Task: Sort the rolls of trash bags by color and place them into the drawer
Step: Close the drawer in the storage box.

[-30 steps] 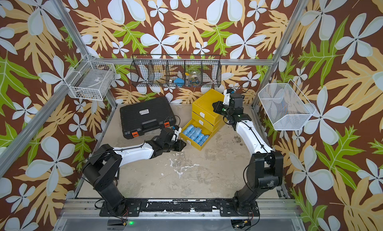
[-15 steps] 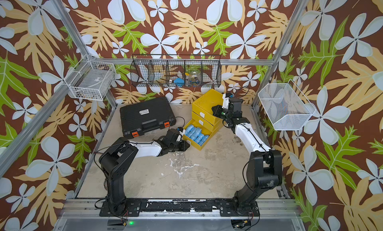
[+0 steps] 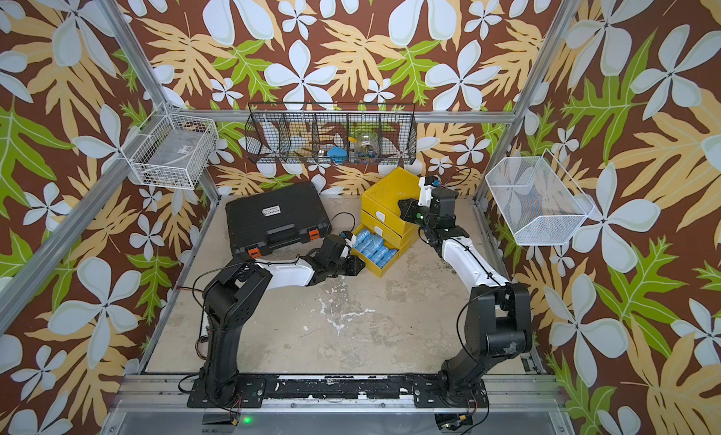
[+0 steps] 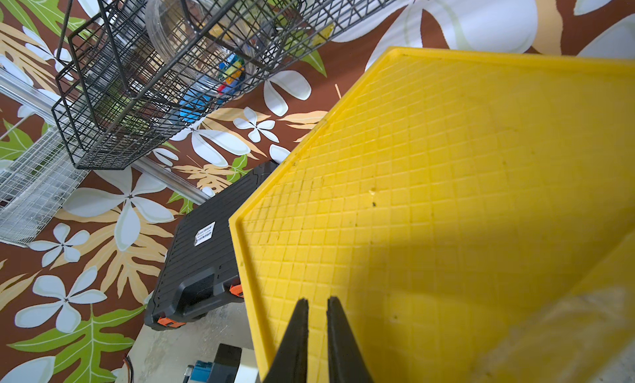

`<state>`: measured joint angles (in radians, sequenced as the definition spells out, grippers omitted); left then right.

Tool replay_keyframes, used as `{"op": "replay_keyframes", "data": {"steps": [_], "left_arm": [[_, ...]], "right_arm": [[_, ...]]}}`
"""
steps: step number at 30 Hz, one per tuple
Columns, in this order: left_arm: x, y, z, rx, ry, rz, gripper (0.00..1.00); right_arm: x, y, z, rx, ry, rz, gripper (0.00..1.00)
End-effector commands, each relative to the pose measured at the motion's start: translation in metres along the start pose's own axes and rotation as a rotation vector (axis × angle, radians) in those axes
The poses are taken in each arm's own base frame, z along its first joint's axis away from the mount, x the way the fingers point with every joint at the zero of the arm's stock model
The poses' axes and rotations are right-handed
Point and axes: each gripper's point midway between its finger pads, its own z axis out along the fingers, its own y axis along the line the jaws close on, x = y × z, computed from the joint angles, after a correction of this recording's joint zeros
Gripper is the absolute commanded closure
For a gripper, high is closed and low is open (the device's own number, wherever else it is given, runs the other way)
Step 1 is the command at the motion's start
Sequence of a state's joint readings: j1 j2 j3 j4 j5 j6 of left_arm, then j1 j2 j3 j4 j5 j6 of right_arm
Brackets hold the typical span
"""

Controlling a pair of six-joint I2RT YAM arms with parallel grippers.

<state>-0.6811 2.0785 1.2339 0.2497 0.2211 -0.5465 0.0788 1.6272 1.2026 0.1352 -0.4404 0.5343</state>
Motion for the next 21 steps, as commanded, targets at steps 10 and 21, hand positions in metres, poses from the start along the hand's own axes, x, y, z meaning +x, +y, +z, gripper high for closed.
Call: {"op": "replay_keyframes", "data": {"steps": [10, 21], "left_arm": [[-0.041, -0.007, 0.035, 0.000, -0.066, 0.006, 0.73], [-0.070, -0.016, 0.057, 0.109, -0.139, -0.118, 0.59]], "right_arm": [[0.057, -0.032, 0.004, 0.106, 0.183, 0.072, 0.85], [0.062, -0.035, 0.002, 0.114, 0.198, 0.073, 0.85]]}}
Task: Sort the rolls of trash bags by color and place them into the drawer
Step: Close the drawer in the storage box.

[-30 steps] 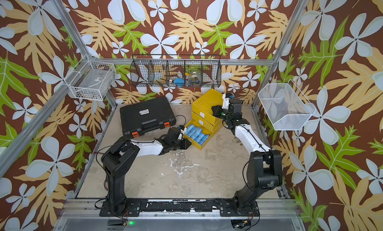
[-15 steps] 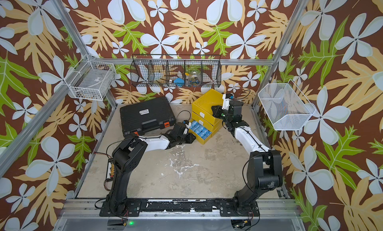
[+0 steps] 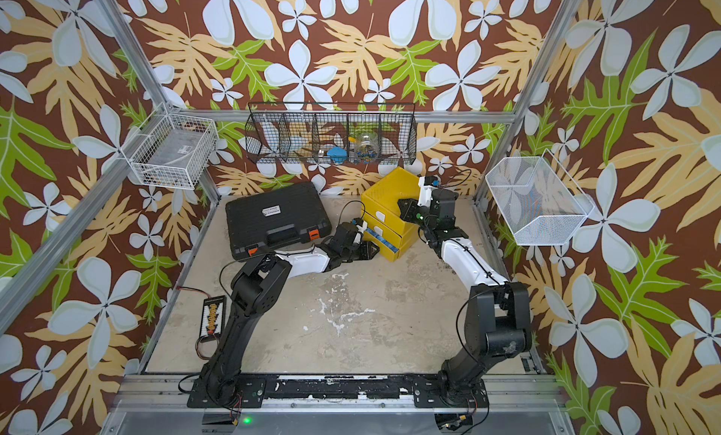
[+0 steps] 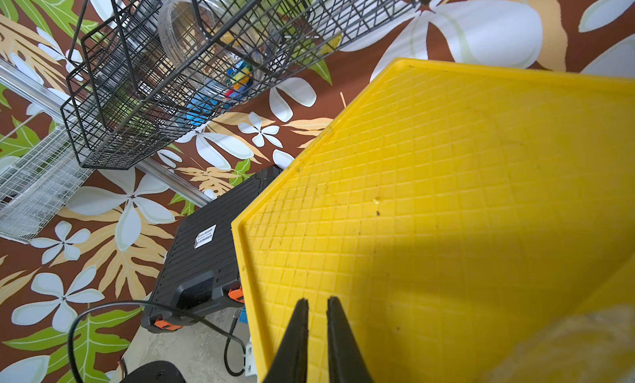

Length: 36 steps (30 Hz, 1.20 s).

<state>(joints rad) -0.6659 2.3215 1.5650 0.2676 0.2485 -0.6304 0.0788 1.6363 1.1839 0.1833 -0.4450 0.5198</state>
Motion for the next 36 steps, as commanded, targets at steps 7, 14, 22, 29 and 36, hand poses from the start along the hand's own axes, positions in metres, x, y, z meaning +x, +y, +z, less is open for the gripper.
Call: {"op": "replay_keyframes", "data": {"steps": [7, 14, 22, 29, 36], "left_arm": [[-0.021, -0.016, -0.001, 0.157, -0.106, -0.148, 0.44], [-0.021, -0.030, 0.006, 0.225, -0.048, -0.174, 0.35], [-0.007, -0.025, 0.002, 0.221, 0.008, -0.195, 0.35], [0.011, -0.013, -0.042, 0.146, -0.009, -0.162, 0.35], [-0.002, -0.035, -0.117, 0.121, -0.094, -0.030, 0.34]], "right_arm": [[0.062, -0.030, -0.005, 0.124, 0.217, 0.094, 0.85], [0.057, -0.027, -0.009, 0.125, 0.213, 0.086, 0.85], [0.051, -0.023, -0.014, 0.126, 0.210, 0.078, 0.85], [0.031, -0.011, -0.019, 0.118, 0.186, 0.042, 0.82], [-0.001, 0.012, -0.041, 0.098, 0.118, -0.022, 0.55]]}}
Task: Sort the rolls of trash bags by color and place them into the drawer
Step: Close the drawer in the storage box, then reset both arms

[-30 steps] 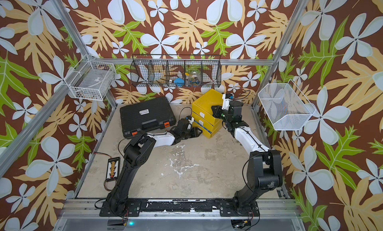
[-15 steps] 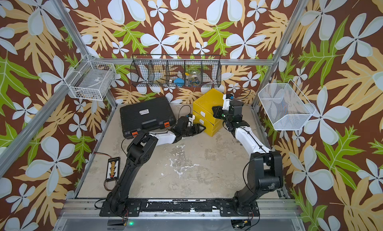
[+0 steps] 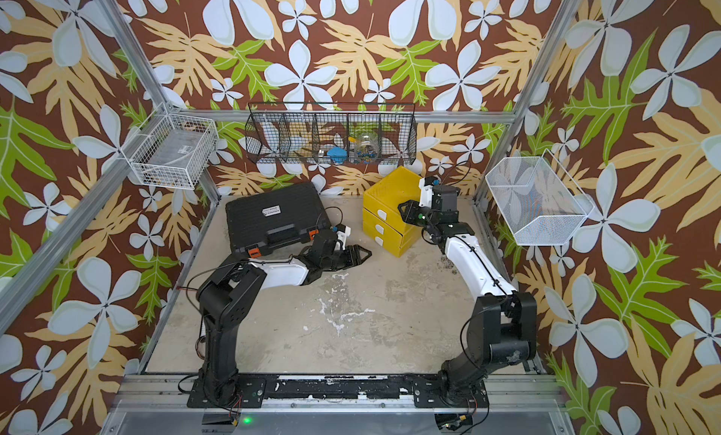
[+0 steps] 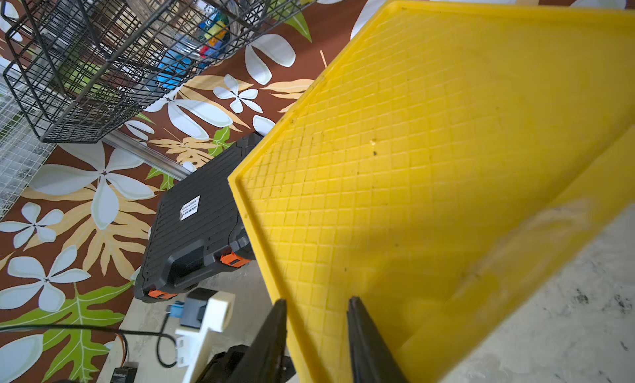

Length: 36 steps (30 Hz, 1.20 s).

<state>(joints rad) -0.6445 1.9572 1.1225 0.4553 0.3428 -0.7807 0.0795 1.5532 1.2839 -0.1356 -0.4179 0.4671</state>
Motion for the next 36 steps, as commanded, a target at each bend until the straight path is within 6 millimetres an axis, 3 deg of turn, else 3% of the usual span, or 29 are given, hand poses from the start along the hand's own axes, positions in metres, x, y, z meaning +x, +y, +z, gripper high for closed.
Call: {"op": "replay_keyframes", "data": {"steps": [1, 3, 4, 5, 7, 10, 13, 15, 18, 20, 23, 26, 30, 33, 36], "left_arm": [[-0.020, -0.021, -0.032, -0.006, -0.082, 0.135, 0.31], [-0.033, -0.041, -0.059, -0.008, -0.137, 0.204, 0.24], [-0.040, -0.051, -0.074, -0.013, -0.167, 0.237, 0.16], [-0.047, -0.060, -0.086, -0.013, -0.194, 0.270, 0.01], [-0.060, -0.080, -0.115, -0.018, -0.255, 0.348, 0.00], [-0.082, -0.099, -0.154, -0.071, -0.365, 0.449, 0.00], [-0.094, -0.116, -0.187, -0.091, -0.453, 0.585, 0.00], [-0.100, -0.120, -0.203, -0.124, -0.502, 0.637, 0.00], [-0.117, -0.116, -0.223, -0.240, -0.565, 0.642, 0.00], [-0.125, -0.110, -0.230, -0.294, -0.613, 0.645, 0.00], [-0.127, -0.093, -0.247, -0.367, -0.713, 0.650, 0.00], [-0.126, -0.074, -0.264, -0.478, -0.796, 0.737, 0.00], [-0.136, 0.000, -0.297, -0.658, -0.833, 0.616, 0.00], [-0.122, 0.055, -0.324, -0.783, -0.877, 0.598, 0.00], [-0.102, 0.108, -0.340, -0.874, -0.883, 0.557, 0.00]], "right_arm": [[-0.002, 0.002, -0.016, 0.032, -0.001, -0.032, 0.49], [-0.008, 0.005, -0.028, 0.044, -0.032, -0.060, 0.39], [-0.010, 0.007, -0.034, 0.053, -0.047, -0.074, 0.36], [-0.011, 0.008, -0.040, 0.059, -0.060, -0.087, 0.34], [-0.015, 0.011, -0.055, 0.074, -0.103, -0.117, 0.31], [-0.025, 0.003, -0.083, 0.162, -0.211, -0.143, 0.28], [-0.028, 0.010, -0.108, 0.153, -0.321, -0.204, 0.23], [-0.024, 0.008, -0.115, 0.167, -0.355, -0.243, 0.21], [-0.024, -0.011, -0.131, 0.258, -0.453, -0.172, 0.30], [-0.025, -0.015, -0.142, 0.279, -0.533, -0.190, 0.31], [-0.021, -0.009, -0.147, 0.258, -0.589, -0.324, 0.28], [-0.011, -0.021, -0.143, 0.298, -0.635, -0.395, 0.24], [0.026, -0.081, -0.123, 0.517, -0.550, -0.396, 0.22], [0.062, -0.116, -0.110, 0.617, -0.478, -0.396, 0.20], [0.092, -0.135, -0.103, 0.645, -0.444, -0.404, 0.20]]}}
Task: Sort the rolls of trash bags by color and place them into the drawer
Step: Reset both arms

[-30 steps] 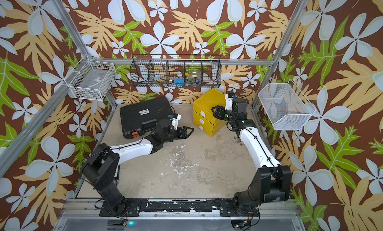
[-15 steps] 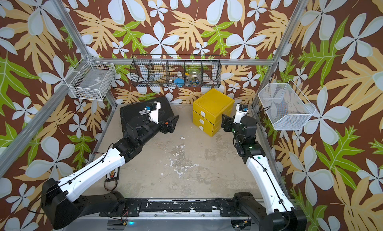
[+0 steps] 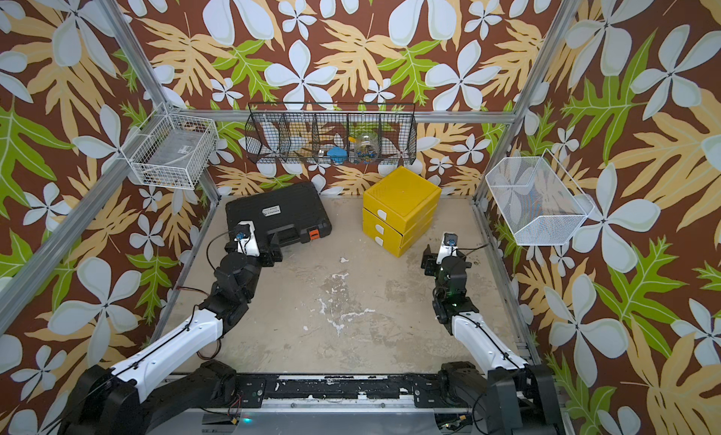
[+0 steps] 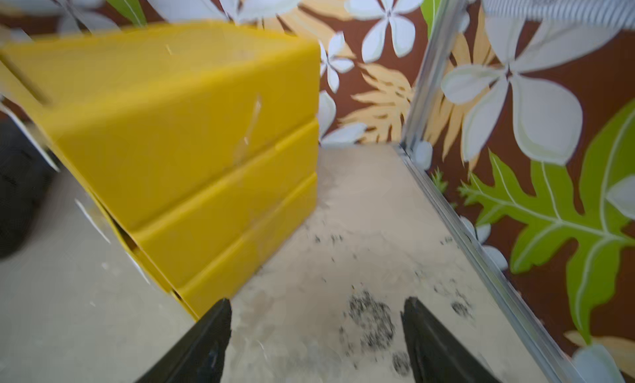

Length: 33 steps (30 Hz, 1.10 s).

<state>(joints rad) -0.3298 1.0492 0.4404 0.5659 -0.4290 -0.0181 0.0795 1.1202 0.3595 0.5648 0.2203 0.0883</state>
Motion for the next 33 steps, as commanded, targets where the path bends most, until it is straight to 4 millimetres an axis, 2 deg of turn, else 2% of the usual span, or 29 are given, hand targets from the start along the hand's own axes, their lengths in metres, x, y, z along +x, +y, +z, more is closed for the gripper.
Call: {"op": "replay_keyframes", "data": {"steps": [1, 4, 7, 11, 15, 16, 19, 20, 24, 33], "left_arm": [[0.014, 0.035, -0.001, -0.087, -0.057, -0.020, 0.00], [0.049, 0.044, -0.002, -0.098, -0.040, 0.004, 0.00], [0.066, 0.043, -0.007, -0.070, -0.082, 0.002, 0.00], [0.070, 0.039, -0.006, -0.039, -0.107, 0.016, 0.00], [0.078, 0.047, -0.007, -0.036, -0.113, -0.019, 0.00], [0.076, 0.046, -0.007, -0.030, -0.129, -0.006, 0.00], [0.083, 0.046, 0.001, -0.035, -0.072, -0.018, 0.00], [0.080, 0.047, 0.002, -0.046, -0.087, -0.022, 0.00], [0.088, 0.052, 0.019, -0.006, -0.016, -0.069, 0.00], [0.089, 0.053, 0.018, -0.008, -0.011, -0.074, 0.00]], "right_arm": [[-0.001, -0.013, -0.001, 0.077, -0.089, -0.014, 0.20], [0.015, -0.013, -0.004, 0.073, -0.107, -0.011, 0.19], [0.019, -0.012, -0.004, 0.063, -0.124, -0.012, 0.18], [0.013, -0.012, -0.006, 0.059, -0.183, 0.012, 0.17], [0.028, -0.009, -0.005, 0.040, -0.211, 0.008, 0.16], [0.025, -0.010, -0.006, 0.049, -0.238, 0.008, 0.14], [0.030, -0.010, 0.008, 0.070, -0.165, 0.010, 0.12], [0.033, -0.008, 0.012, 0.064, -0.133, 0.005, 0.01], [0.032, -0.008, 0.014, 0.065, -0.138, -0.001, 0.00], [0.031, -0.008, 0.011, 0.057, -0.150, 0.006, 0.00]]}}
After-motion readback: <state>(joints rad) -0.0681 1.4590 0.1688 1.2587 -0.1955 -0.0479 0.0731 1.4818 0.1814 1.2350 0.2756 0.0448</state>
